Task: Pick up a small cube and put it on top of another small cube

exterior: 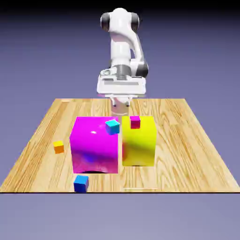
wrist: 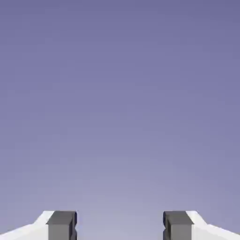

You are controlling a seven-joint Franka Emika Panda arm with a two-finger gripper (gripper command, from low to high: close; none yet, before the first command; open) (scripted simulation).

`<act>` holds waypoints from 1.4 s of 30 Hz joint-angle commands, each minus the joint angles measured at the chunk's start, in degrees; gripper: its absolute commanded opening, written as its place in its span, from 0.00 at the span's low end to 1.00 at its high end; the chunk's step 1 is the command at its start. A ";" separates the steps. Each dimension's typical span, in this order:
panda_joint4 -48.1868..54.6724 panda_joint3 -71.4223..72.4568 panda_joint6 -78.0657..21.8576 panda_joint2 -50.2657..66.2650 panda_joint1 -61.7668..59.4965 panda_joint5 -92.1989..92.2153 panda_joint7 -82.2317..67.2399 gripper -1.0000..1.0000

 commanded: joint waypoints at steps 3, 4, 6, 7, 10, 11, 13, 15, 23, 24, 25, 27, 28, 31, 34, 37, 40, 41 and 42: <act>2.95 -6.23 -4.85 4.45 0.14 0.26 0.76 0.50; 3.93 -8.31 -6.47 5.93 0.18 0.35 1.01 0.50; 5.90 -12.46 -9.71 8.89 0.28 0.53 1.51 0.50; 6.88 -14.54 -11.32 10.37 0.32 0.61 1.76 0.50; 9.83 -20.77 -16.18 14.81 0.46 0.87 2.52 0.50; 10.81 -22.84 -17.79 16.29 0.51 0.96 2.77 0.50; 12.78 -27.00 -21.03 19.25 0.60 1.14 3.28 0.50; 14.74 -31.15 -24.26 22.21 0.69 1.31 3.78 0.50; 15.27 -40.73 -28.48 38.12 -5.48 13.59 -1.07 0.50; 14.65 -41.17 -28.17 40.20 -6.70 15.94 -2.21 0.50; 14.17 -41.60 -27.91 42.28 -7.94 18.24 -3.28 0.50; 15.63 -42.23 -28.23 46.43 -10.57 22.21 -4.29 0.50; 16.02 -42.40 -28.31 47.54 -11.28 23.28 -4.56 0.50; 16.57 -38.26 -25.89 51.25 -14.27 28.10 -7.94 0.50; 17.40 -32.03 -22.25 56.80 -18.75 35.32 -13.02 0.50; 17.71 -29.73 -20.91 58.85 -20.41 37.99 -14.90 0.00; 17.16 -33.88 -23.33 55.15 -17.42 33.18 -11.51 0.00; 16.88 -35.96 -24.55 53.30 -15.92 30.77 -9.82 0.00; 16.60 -38.03 -25.76 51.45 -14.43 28.36 -8.13 0.00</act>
